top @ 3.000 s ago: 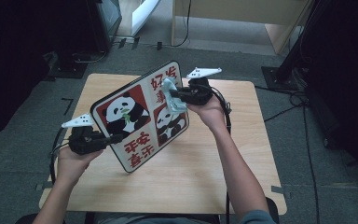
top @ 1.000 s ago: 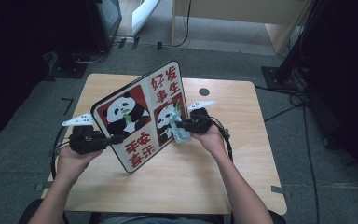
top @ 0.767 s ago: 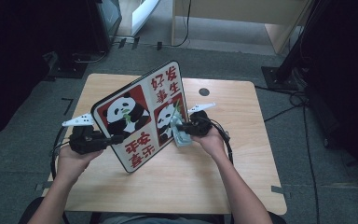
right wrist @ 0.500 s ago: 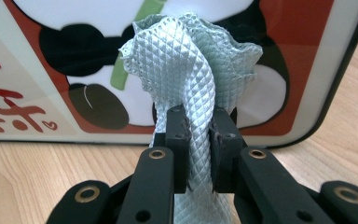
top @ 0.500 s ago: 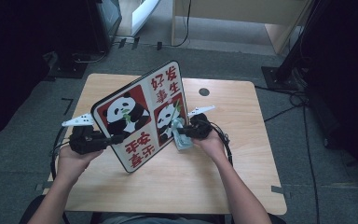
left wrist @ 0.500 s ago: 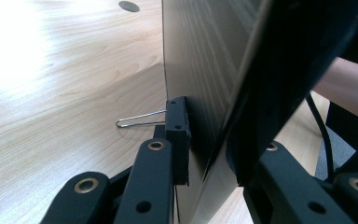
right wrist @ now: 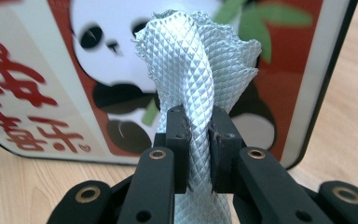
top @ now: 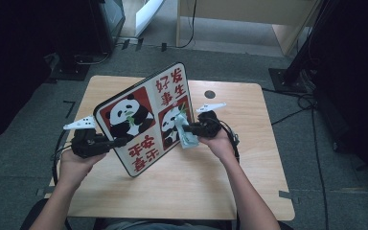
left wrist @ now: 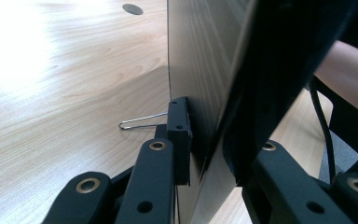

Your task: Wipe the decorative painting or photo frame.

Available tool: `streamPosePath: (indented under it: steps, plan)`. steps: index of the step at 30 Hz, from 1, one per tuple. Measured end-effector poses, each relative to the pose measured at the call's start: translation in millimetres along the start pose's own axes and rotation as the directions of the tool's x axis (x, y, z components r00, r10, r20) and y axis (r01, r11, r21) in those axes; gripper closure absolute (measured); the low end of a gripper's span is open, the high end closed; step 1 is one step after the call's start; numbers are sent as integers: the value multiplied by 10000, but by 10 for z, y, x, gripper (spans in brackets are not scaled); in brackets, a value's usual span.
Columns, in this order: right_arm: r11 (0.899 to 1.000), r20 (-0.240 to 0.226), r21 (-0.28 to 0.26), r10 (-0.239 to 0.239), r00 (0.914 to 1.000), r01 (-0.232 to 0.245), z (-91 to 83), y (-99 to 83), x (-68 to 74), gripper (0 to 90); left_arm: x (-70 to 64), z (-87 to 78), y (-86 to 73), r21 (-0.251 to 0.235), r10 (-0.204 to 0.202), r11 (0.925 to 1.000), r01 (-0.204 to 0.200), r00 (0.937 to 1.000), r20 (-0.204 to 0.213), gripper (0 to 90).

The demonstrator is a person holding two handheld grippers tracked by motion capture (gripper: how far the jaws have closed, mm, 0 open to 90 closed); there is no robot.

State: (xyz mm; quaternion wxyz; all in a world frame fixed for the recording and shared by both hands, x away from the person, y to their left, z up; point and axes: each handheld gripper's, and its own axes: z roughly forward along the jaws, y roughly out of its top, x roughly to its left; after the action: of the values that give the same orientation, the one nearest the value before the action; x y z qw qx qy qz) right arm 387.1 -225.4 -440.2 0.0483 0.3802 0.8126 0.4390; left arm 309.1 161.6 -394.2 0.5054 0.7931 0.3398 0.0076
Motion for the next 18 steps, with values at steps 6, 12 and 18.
streamPosePath:
  steps: [6, 12, 18]
  plan:
    - [9978, 10, -596, -274, 9996, 274, -168, 203, 82, 813, -2, 0, 2, 17, -5, 10000, 5, 10000, -29, 789]
    - [9897, -31, -1177, -821, 9966, 812, -312, 415, 203, 813, -9, 0, 4, 28, -13, 10000, 13, 10000, -74, 790]
    - [9834, -156, -1427, -1156, 9932, 1122, -375, 618, 310, 813, -15, 1, -3, -23, -83, 10000, 83, 9999, -91, 792]
